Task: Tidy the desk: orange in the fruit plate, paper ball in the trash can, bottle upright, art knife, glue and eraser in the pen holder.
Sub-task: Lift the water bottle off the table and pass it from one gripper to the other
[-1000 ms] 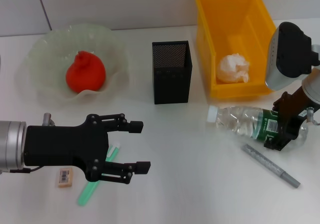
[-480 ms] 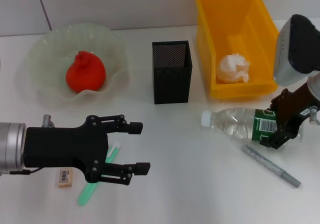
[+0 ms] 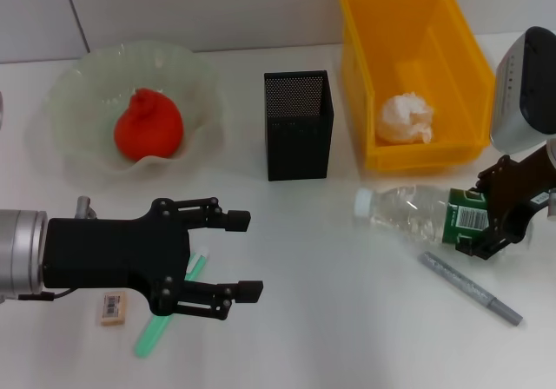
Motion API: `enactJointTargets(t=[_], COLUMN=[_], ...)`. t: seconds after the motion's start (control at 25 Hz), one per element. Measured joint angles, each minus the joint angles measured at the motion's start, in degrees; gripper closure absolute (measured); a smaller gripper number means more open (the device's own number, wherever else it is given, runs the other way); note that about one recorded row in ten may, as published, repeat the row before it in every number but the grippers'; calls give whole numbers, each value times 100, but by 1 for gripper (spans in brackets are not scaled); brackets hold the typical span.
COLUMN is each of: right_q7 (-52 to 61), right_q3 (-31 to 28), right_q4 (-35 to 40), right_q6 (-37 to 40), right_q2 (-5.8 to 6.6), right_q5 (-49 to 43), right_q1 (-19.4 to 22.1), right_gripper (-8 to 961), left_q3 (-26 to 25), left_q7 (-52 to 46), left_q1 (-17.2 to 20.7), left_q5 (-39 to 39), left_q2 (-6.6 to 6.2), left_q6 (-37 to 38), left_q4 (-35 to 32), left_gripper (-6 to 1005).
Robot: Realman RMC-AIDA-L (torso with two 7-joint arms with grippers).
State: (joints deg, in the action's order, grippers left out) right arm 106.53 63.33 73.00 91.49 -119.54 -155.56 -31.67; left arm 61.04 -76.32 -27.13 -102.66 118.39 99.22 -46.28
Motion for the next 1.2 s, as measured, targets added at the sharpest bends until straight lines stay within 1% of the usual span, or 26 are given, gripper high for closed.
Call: enactJointTargets(t=[0.16, 0.4, 0.72, 1.0, 1.2], right_q7=[0, -1, -75, -265, -468], right_q3=[48, 281, 296, 281, 268], right_q4=[189, 712, 1142, 1351, 1544], right_q6=[35, 53, 18, -3, -201], right_q2=[3, 9, 21, 17, 14], right_q5=[172, 586, 1191, 1714, 2241], right_q1=[118, 460, 862, 1137, 1440], right_gripper=[191, 191, 191, 191, 191], left_q3=[3, 4, -10, -46, -49], left_q7=[-2, -1, 11, 12, 4], left_q1=[-1, 1, -6, 10, 25], left_q5=[0, 0, 0, 4, 24], left_q2=[0, 7, 9, 9, 9], left_q6=[1, 0, -9, -17, -17], left_q4=[0, 6, 5, 5, 6], left_gripper=[159, 159, 159, 159, 159])
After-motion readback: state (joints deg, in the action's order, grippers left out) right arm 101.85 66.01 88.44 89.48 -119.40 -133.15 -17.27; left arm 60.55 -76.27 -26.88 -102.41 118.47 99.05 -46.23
